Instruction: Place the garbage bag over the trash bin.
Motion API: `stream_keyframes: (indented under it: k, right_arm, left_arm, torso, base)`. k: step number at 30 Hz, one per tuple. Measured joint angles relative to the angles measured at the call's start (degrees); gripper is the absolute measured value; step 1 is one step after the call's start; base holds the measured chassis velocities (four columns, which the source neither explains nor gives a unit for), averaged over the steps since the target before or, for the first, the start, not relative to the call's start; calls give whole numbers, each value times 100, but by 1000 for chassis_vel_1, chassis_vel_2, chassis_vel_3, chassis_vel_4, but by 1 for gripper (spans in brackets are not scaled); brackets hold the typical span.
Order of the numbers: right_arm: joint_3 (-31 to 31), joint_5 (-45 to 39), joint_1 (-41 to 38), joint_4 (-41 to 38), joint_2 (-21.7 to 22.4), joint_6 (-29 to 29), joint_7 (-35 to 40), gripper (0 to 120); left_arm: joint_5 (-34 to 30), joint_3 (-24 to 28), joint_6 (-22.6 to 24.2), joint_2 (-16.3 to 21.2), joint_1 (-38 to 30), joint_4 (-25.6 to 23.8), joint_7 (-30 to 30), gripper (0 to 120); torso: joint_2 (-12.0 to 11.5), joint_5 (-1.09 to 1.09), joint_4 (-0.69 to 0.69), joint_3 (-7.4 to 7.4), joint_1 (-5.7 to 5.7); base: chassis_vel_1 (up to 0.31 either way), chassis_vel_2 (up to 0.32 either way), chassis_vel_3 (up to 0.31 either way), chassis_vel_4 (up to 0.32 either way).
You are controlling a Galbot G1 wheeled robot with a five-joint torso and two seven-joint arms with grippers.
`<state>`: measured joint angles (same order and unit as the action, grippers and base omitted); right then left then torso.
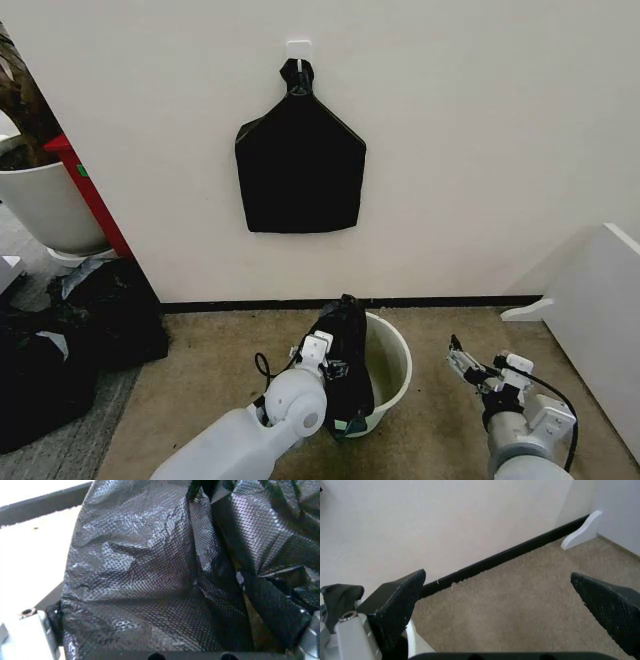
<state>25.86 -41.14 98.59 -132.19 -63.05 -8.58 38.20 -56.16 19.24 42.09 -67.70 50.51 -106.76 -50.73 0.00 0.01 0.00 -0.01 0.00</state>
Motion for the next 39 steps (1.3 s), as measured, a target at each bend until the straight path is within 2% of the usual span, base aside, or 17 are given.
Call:
stream_keyframes:
  k: [17,26,31,39]
  right_arm:
    - [-11,-326,-77,-122,228,-111,174,100]
    - [-89,-485,-154,-144,296,-133,303,100]
    - [-161,-551,-206,-108,288,-137,345,100]
    - [-186,-724,-318,-40,293,-156,402,100]
  left_arm:
    - [-456,-270,0,182,51,-288,-267,100]
    - [-1152,-456,1,176,13,-359,-564,100]
    - [-1614,-496,2,77,-42,-214,-936,100]
    - [-1794,-502,3,-10,-203,80,-1131,100]
  torso:
    - [0,-2,0,1,0]
    - [0,-2,-1,1,0]
    - [0,-1,0,1,0]
    - [0,0,0,0,0]
  base:
    - [0,0,0,0]
    - [0,0,0,0]
    - [0,0,0,0]
    - [0,0,0,0]
